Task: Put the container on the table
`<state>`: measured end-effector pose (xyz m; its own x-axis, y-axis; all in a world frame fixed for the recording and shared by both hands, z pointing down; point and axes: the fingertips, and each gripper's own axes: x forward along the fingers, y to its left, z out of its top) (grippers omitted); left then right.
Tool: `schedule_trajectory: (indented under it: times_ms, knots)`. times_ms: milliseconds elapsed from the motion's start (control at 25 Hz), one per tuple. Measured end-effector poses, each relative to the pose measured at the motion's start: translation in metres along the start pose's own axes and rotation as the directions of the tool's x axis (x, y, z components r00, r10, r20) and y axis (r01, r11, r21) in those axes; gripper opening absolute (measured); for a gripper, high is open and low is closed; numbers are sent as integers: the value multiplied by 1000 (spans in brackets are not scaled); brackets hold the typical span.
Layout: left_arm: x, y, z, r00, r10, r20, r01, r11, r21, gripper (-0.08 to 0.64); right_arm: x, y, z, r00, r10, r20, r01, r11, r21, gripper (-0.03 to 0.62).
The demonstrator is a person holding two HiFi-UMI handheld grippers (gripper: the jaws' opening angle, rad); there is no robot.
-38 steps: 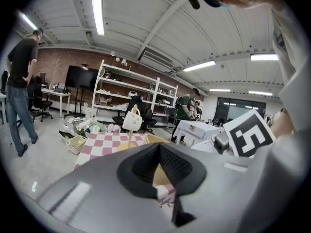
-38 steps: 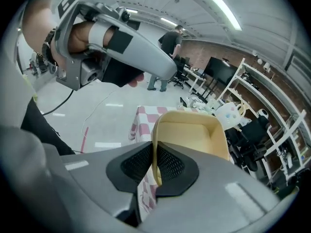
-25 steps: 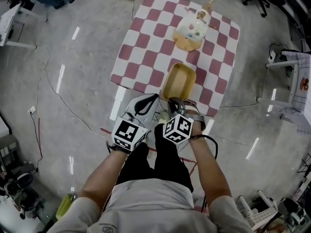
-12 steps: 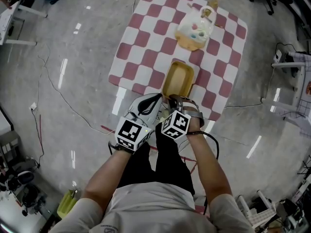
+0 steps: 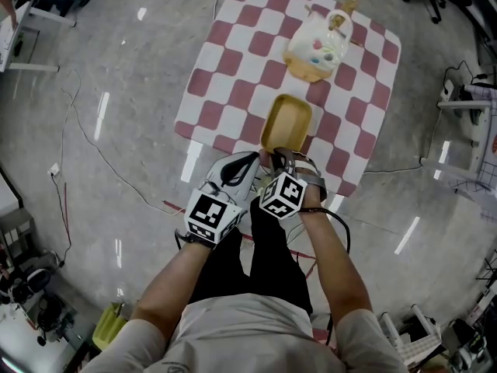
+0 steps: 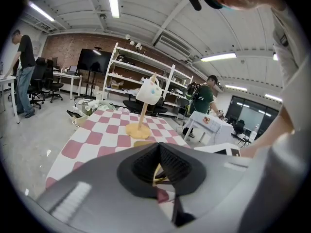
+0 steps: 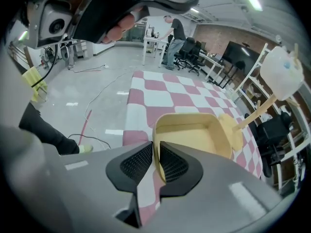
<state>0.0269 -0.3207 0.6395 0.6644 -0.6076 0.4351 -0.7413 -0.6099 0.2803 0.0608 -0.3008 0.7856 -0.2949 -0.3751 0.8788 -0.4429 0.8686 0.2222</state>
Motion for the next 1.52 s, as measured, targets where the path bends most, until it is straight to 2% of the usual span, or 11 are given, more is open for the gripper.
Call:
schedule_trajectory:
  times_ms: [240, 440, 800, 1160, 1400, 1520]
  knots:
    - [-5, -3, 0, 1000, -12, 0, 12, 1000, 1, 6, -15, -4, 4, 999, -37, 23, 37, 999, 39, 37]
    - [-13, -11, 3, 1000, -24, -7, 24, 1000, 11, 6, -41, -11, 14, 994, -87, 70, 78, 990, 121, 37]
    - [-39, -26, 22, 999, -43, -2, 43, 999, 21, 6, -117, -24, 45, 960, -211, 184, 137, 928, 346, 32]
    - [-81, -46, 47, 997, -80, 7, 80, 995, 57, 6, -191, -21, 76, 904, -330, 271, 132, 820, 558, 11]
    - [-114, -63, 72, 993, -112, 48, 108, 990, 93, 6, -253, -22, 101, 837, -428, 340, 118, 748, 653, 9]
    - [-128, -67, 87, 991, -110, 77, 102, 989, 106, 6, -278, -19, 114, 799, -472, 373, 120, 733, 669, 9]
